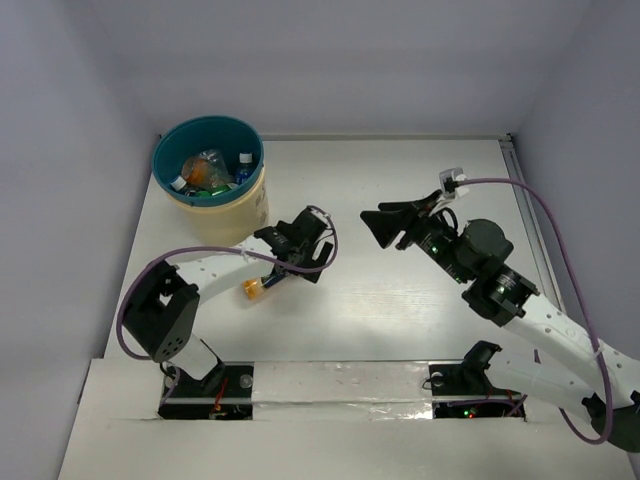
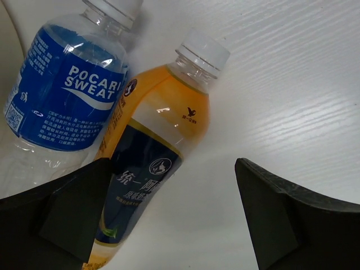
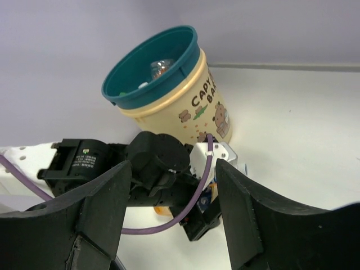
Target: Put the plastic bottles in the bin
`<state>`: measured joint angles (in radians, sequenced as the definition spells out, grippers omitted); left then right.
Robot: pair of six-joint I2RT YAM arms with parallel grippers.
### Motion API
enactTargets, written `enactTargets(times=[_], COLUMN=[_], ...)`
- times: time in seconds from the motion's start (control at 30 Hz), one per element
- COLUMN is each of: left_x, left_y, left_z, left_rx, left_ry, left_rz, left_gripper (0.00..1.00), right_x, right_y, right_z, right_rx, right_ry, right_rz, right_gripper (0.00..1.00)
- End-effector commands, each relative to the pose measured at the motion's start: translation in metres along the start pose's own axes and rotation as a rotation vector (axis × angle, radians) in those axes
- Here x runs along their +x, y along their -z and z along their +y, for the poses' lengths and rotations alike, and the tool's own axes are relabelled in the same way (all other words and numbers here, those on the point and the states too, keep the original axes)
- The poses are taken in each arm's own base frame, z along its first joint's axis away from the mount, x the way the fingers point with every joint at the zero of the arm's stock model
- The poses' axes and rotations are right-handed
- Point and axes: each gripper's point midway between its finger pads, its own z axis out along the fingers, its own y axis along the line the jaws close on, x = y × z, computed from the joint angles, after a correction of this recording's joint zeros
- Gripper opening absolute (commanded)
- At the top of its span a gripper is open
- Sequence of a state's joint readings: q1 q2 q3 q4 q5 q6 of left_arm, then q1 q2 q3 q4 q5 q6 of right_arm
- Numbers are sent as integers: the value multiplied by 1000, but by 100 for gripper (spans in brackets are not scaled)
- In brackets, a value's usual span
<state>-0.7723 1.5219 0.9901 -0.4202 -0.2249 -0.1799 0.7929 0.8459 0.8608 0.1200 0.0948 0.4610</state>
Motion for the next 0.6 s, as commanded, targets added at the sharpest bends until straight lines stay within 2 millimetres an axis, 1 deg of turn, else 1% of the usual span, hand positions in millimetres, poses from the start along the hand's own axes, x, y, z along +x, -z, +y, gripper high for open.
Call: enactTargets(times=[0.0,0.07,0.13,0.2,0.3,0.37,0.43,0.47,0.53,0.57], left_x=[-8,-5,-1,4,10,11,10,3,-2,-13], left_y=[-4,-8,-15,-19,-25,-24,-21,-14,-4,12], left_z=[0,2,0,-8,-15,-15,-16,-18,-19,-22], left_rx=[-9,-17,-16,23,57,62,74,89,110,145], left_ry=[-18,-15,-21,-28,-34,-33,-28,-13,5,29], left_rz=[-9,5,29,55,79,80,66,38,8,-43], left_gripper=[88,88,88,86,85,79,67,55,46,44], right_x=[-6,-3,-1,4,9,12,16,18,22,25], right_y=[3,3,2,1,-3,-5,-9,-10,-14,-15], right_z=[-1,-2,-2,-3,-6,-7,-10,-11,-19,-21], right_rx=[1,3,-1,1,12,17,32,37,63,73], right_ry=[-14,-17,-19,-24,-27,-32,-37,-39,-45,-47], right_rz=[-34,-30,-24,-11,5,11,19,21,30,35], right_gripper=[67,68,70,74,84,85,85,85,85,83])
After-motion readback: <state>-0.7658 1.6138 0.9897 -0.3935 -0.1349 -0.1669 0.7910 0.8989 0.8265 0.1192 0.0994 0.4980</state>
